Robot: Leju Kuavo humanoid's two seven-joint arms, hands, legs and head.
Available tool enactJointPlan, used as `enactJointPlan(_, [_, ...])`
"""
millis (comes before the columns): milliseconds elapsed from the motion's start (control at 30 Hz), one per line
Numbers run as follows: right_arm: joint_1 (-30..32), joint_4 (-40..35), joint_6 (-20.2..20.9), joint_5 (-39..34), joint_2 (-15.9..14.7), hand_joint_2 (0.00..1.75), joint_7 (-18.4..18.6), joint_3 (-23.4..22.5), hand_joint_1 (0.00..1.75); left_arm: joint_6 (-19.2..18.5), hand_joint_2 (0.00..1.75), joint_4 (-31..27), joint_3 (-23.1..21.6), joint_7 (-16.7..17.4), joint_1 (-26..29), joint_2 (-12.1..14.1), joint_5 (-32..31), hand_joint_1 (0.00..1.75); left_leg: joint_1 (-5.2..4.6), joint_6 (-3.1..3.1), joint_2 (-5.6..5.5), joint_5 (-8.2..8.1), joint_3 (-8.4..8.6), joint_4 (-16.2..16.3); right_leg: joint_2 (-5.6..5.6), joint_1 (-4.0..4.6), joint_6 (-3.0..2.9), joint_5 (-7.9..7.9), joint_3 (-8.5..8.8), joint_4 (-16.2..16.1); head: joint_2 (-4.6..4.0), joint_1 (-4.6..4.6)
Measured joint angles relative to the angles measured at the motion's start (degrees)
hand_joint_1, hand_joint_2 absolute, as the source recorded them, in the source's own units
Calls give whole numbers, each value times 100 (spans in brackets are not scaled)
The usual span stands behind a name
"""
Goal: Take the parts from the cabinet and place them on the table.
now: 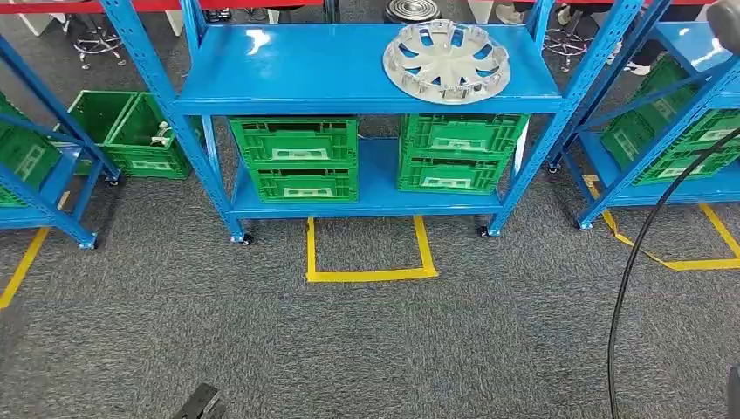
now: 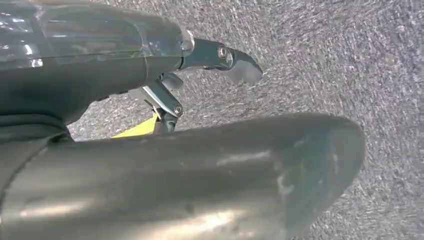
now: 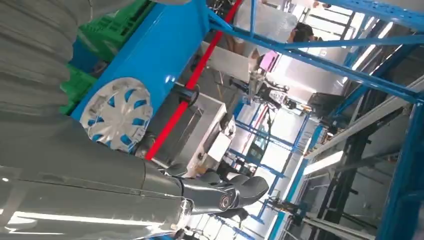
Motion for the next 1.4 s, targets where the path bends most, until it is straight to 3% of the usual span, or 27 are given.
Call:
enactJointPlan(100, [-4, 13, -2, -2, 2, 175, 0, -2, 0, -9, 0, 24, 33, 0, -12, -13, -24, 0, -14, 48, 3, -16, -1, -12, 6, -14, 57, -3, 11, -47, 0, -16])
enactJointPlan(167, [-16, 17, -2, -7, -22, 175, 0, -7, 0, -9, 0, 33, 35, -2, -13, -20, -31, 0, 55, 101, 16, 25, 108, -143, -22, 8, 92, -75, 1, 46, 0, 15])
enactJointPlan(200, [-58, 19, -2, -9, -24, 175, 0, -7, 0, -9, 0, 37, 35, -2, -14, -20, -31, 0, 67, 108, 29, 23, 128, -154, -25, 6, 102, -216, -155, 335, 0, 47])
enactJointPlan(267, [-46, 24, -4, -9, -20, 175, 0, -4, 0, -9, 0, 44, 35, 0, -7, -33, -31, 0, 68, 125, 53, -5, 151, -153, -31, -8, 131, -577, -704, 1289, 0, 92])
enactJointPlan(300, [-21, 28, -4, -9, -20, 175, 0, -2, 0, -11, 0, 48, 35, 0, -7, -39, -31, 0, 66, 119, 63, -26, 165, -151, -32, -9, 140, -664, -976, 1695, 0, 92])
enactJointPlan(333, [-4, 33, -4, -9, -20, 175, 0, -2, 0, -11, 0, 61, 35, 0, -6, -42, -31, 0, 65, 110, 67, -56, 201, -150, -32, -8, 137, -578, -1120, 1828, 0, 98])
enactJointPlan(367, [-3, 37, -2, -9, -20, 175, 0, -2, 0, -11, 0, 70, 35, 0, -4, -50, -31, 0, 65, 95, 66, -94, 250, -150, -33, -8, 124, -355, -1098, 1671, 0, 96])
enactJointPlan(400, [-8, 39, -4, -11, -20, 175, 0, -2, 0, -11, 0, 74, 35, 0, -4, -52, -31, 0, 66, 81, 65, -137, 314, -149, -34, -8, 107, -27, -980, 1299, 0, 103])
enactJointPlan(433, [-12, 39, -2, -9, -20, 175, 0, -4, 0, -11, 0, 79, 35, 0, -7, -57, -31, 0, 69, 59, 63, -189, 393, -149, -34, -8, 83, 360, -782, 756, 0, 103])
enactJointPlan(467, [-5, 41, -2, -9, -20, 175, 0, -4, 0, -11, 0, 85, 35, 0, -7, -66, -31, 0, 73, 29, 67, -247, 452, -155, -22, 2, 57, 540, -607, 353, 0, 107])
enactJointPlan(600, [-17, 50, -4, -11, -26, 175, 0, -7, 0, -11, 0, 101, 37, 0, -30, -87, -37, 0, 52, -74, 82, -278, 399, -191, -32, 46, -73, 318, -528, 159, 0, 61])
enactJointPlan(667, [-20, 55, -4, -13, -26, 175, 0, -7, 0, -11, 0, 107, 39, 0, -46, -94, -37, 0, 53, -161, 47, -369, 419, -138, -44, 0, -116, 304, -430, 71, 0, 63])
enactJointPlan(700, [-36, 57, -4, -11, -28, 175, 0, -11, 0, -11, 0, 109, 39, -2, -55, -101, -37, 0, 58, -194, -9, -449, 303, 101, -57, -4, -156, 279, -386, 50, 0, 22])
enactJointPlan(733, [-47, 57, -4, -13, -26, 175, 0, -9, 0, -11, 0, 111, 39, -2, -60, -101, -37, 0, 71, -220, -37, -599, 57, 515, -64, -4, -178, 258, -361, 45, 0, -18])
enactJointPlan(800, [-25, 57, 0, -13, -20, 175, 0, -2, 0, -11, 0, 124, 39, 0, -42, -105, -37, 0, 104, -259, -47, -863, -596, 1460, -71, 0, -194, 187, -306, 47, 0, -57])
enactJointPlan(833, [-17, 59, 0, -13, -20, 175, 0, -2, 0, -11, 0, 129, 39, 0, -29, -107, -37, 0, 111, -263, -46, -835, -829, 1694, -70, 0, -190, 146, -261, 49, 0, -64])
enactJointPlan(867, [-7, 61, 0, -13, -17, 175, 0, -2, 0, -11, 0, 131, 39, 0, -18, -114, -37, 0, 116, -271, -42, -631, -907, 1632, -69, -2, -183, 102, -199, 49, 0, -75])
enactJointPlan(900, [-1, 61, 0, -13, -17, 175, 0, -2, 0, -11, 0, 138, 39, 0, -8, -122, -37, 0, 124, -267, -38, -310, -872, 1356, -68, -2, -169, 45, -120, 49, 0, -90])
enactJointPlan(967, [0, 59, -2, -13, -13, 175, 0, -4, 0, -9, 0, 159, 39, -11, 1, -125, -37, 0, 136, -227, -25, 464, -535, 345, -69, -3, -127, -96, 68, 48, 0, -116])
enactJointPlan(1033, [-15, 57, -15, -18, 2, 175, 4, 0, 0, 7, 0, 179, 46, -55, 12, -125, -35, 0, 96, -163, -18, 310, -381, 163, -42, 16, -45, -160, 107, 31, 0, -131])
enactJointPlan(1067, [-7, 50, -28, -15, 4, 175, 11, -7, 0, 7, 0, 181, 46, -70, 22, -125, -33, 0, 91, -99, -8, 195, -339, 87, -45, 13, -16, -161, 90, 15, -2, -125])
enactJointPlan(1133, [-2, 33, -80, -9, 24, 175, 26, 0, 0, 11, 0, 195, 70, -96, 64, -125, -24, 0, 91, -12, -10, 142, -306, 64, -41, 1, 24, -143, 149, 1, 0, -114])
enactJointPlan(1200, [-31, 9, -107, -2, 22, 175, 26, 0, 0, 13, 0, 210, 79, -120, 68, -125, -13, 0, 132, 49, -21, 91, -127, 7, -60, 1, 84, -215, 54, 300, -2, -62])
enactJointPlan(1300, [-69, 9, -127, 2, 59, 175, 42, 13, 0, 11, 0, 216, 83, -118, 69, -127, -2, 0, 127, 76, -2, -25, 3, 6, -58, 1, 134, -584, -753, 1493, 0, 44])
enactJointPlan(1333, [-61, 9, -129, 2, 76, 175, 46, 26, 0, 11, 0, 221, 83, -112, 79, -127, -2, 0, 117, 81, 8, -76, 54, 6, -59, 2, 135, -673, -980, 1714, 0, 72])
enactJointPlan(1367, [-63, 9, -129, 2, 96, 175, 46, 46, 0, 11, 0, 225, 83, -98, 89, -131, -2, 0, 103, 82, 20, -130, 130, 6, -59, 1, 122, -644, -1107, 1736, 0, 101])
enactJointPlan(1400, [-64, 11, -129, 2, 107, 175, 46, 59, 0, 11, 0, 229, 83, -77, 93, -133, -2, 0, 91, 81, 24, -192, 227, 6, -57, 7, 91, -477, -1110, 1551, 0, 105])
